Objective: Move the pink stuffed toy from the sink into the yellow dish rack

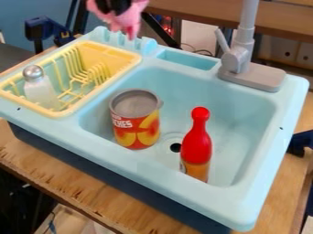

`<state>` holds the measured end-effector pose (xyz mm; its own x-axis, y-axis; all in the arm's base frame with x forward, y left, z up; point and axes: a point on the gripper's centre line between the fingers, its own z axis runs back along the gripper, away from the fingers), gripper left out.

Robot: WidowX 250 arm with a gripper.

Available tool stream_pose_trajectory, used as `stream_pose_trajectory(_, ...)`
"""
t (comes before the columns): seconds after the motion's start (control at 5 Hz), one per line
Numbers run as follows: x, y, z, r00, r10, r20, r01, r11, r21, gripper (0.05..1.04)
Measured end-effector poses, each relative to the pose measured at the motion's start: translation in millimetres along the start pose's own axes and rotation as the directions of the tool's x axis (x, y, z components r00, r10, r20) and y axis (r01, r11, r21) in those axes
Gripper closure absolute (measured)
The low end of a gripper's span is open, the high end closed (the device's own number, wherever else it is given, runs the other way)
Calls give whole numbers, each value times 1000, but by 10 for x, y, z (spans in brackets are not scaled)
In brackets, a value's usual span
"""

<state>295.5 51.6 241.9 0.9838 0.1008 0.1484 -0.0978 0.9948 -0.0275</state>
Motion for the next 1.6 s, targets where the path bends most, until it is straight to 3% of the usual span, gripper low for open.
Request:
stream_pose_trajectory(0.4, 17, 366, -327, 995, 68, -70, -70, 997, -25, 853)
stream_pose_trajectory(0.6, -13, 472, -440, 994, 86, -67, -88, 995, -40, 853)
stream_pose_trajectory(1.0, -56, 525, -763, 974, 129, -187, -146, 986, -77, 853)
stream_pose_trajectory(1.4, -123, 589, -857, 954, 164, -251, -188, 979, -75, 853)
stream_pose_trajectory(1.6, -141, 726, -830, 948, 193, -254, -218, 973, -73, 798)
